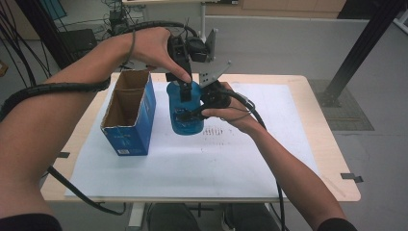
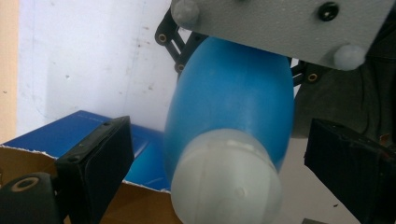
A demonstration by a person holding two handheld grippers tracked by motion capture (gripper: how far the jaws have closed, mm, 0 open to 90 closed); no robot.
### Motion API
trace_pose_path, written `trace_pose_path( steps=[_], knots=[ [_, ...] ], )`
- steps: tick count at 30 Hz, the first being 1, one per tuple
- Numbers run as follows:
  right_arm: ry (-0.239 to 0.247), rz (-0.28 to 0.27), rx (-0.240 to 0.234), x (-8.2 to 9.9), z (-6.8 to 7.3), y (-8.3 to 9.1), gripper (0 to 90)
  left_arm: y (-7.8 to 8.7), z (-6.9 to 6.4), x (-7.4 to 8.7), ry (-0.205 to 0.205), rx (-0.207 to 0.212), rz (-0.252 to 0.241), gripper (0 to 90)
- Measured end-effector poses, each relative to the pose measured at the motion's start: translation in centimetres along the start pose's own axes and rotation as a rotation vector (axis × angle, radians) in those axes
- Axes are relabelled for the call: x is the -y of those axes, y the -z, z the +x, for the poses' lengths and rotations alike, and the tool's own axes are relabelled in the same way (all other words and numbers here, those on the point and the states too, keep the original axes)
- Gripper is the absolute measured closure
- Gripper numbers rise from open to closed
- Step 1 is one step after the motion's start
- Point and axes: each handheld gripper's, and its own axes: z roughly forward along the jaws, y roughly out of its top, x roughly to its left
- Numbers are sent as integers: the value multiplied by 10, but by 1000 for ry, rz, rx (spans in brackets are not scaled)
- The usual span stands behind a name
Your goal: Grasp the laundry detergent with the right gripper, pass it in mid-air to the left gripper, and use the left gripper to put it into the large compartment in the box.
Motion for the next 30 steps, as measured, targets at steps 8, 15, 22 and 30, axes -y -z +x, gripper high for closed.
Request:
trace_pose_path(
  steps=[8,15,22,30],
  knots=[
    [10,-4,-3,-3,1,1,457,-6,1,1,-4,2,16,86],
    [13,-1,3,-5,1,3,456,-9,1,-1,-11,11,20,86],
    [9,1,6,-5,0,3,456,-8,0,-3,-13,15,18,86],
    [9,-7,13,-4,-2,7,456,-6,-1,-5,-14,8,20,87]
  ],
)
